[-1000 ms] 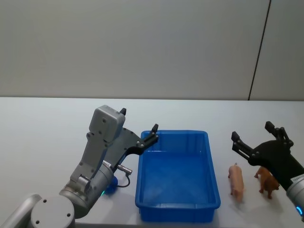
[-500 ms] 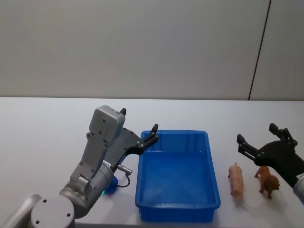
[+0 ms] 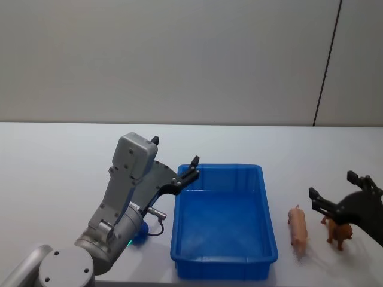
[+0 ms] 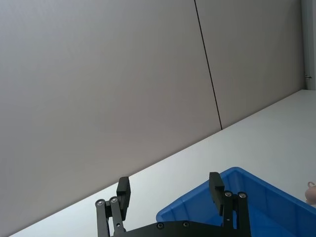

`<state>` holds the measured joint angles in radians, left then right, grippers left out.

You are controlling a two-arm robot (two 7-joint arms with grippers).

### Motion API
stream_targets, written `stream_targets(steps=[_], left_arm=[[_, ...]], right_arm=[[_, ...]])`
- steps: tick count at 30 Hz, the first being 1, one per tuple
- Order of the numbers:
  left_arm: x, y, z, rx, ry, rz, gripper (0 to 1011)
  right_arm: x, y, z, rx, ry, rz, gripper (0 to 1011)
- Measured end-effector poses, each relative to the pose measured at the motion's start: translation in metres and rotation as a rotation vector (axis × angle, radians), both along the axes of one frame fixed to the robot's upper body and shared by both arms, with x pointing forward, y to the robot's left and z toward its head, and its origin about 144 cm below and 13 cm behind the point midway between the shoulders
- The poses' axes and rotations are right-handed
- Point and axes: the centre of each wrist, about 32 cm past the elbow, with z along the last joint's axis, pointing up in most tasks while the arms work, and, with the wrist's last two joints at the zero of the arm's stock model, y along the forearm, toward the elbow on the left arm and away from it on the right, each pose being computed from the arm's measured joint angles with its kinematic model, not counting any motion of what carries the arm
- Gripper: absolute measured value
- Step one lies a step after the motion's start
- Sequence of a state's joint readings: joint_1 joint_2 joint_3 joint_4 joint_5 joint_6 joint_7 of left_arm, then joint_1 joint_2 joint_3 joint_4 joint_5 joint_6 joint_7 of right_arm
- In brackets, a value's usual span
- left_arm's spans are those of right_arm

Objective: Pick up the two dolls from the table and place them into the box.

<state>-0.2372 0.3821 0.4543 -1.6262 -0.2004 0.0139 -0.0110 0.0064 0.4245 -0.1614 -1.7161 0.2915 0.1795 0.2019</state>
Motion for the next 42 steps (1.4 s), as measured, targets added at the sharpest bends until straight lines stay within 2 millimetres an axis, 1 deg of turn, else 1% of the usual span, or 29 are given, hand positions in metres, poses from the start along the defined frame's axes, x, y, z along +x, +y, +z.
stream_targets(steps=[6,15,25,36,37,39,40,42], left_arm=[[0.000,0.000,0.000,0.000,0.000,0.000,1002],[0.000,0.000,0.000,0.000,0.000,0.000,1002],[0.000,0.000,0.000,0.000,0.000,0.000,1002],[0.000,0.000,0.000,0.000,0.000,0.000,1002],[0.000,0.000,0.000,0.000,0.000,0.000,1002],[0.000,0.000,0.000,0.000,0.000,0.000,1002],[0.000,0.000,0.000,0.000,0.000,0.000,1002],[0.000,0.000,0.000,0.000,0.000,0.000,1002]], right_arm=[[-0.003,-0.008,-0.002,-0.040,0.034,0.003,1001],[-0.004,-0.015,-0.007,-0.095,0.089,-0.007,1001],[-0.003,-0.017,-0.014,-0.138,0.148,-0.011,1001],[0.003,-0.014,-0.022,-0.166,0.213,-0.021,1001],[0.004,-0.013,-0.024,-0.167,0.220,-0.024,995],[0.005,-0.012,-0.025,-0.169,0.228,-0.028,942],[0.005,-0.012,-0.025,-0.170,0.230,-0.029,942],[0.007,-0.011,-0.027,-0.172,0.240,-0.035,868]])
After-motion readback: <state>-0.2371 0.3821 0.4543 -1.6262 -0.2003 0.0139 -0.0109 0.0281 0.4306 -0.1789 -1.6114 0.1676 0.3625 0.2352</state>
